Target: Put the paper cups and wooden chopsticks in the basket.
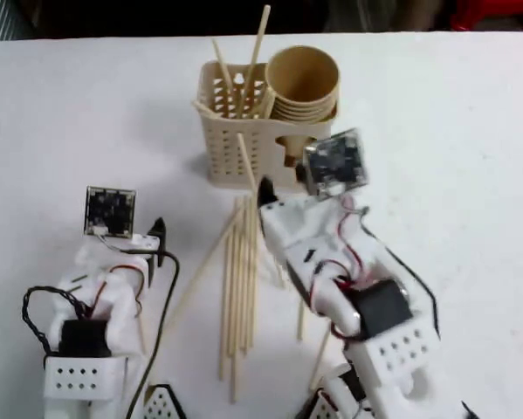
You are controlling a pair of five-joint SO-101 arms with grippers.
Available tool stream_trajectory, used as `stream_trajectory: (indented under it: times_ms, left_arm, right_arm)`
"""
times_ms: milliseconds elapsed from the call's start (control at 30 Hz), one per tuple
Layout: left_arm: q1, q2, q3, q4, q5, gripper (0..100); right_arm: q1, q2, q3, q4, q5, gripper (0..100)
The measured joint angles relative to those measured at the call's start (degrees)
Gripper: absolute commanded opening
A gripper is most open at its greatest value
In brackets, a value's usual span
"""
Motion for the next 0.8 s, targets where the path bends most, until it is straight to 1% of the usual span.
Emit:
stream_trajectory:
  times_ms: [167,367,533,600,700,800]
  left_arm:
    - [0.00,0.00,0.00,0.00,0.00,18]
    - [0.00,0.00,0.00,0.00,0.00,18]
    - [0.00,0.00,0.00,0.00,0.00,18]
    - [0.00,0.00,0.09,-0.18,0.00,18]
    - [0.00,0.00,0.09,-0.70,0.00,18]
    - [0.00,0.00,0.09,-0.70,0.00,18]
  right_arm:
    - [-0.79,6.51,4.75,-1.58,0.00,17.6]
    - [-0.79,13.80,7.30,-10.20,0.00,17.6]
    - [-0.70,20.75,7.30,-14.51,0.00,17.4]
    - [-0.70,23.47,7.30,-16.35,0.00,15.0]
    - [-0.70,26.90,7.30,-18.64,0.00,8.8]
    - [-0.70,28.13,7.30,-20.75,0.00,4.5]
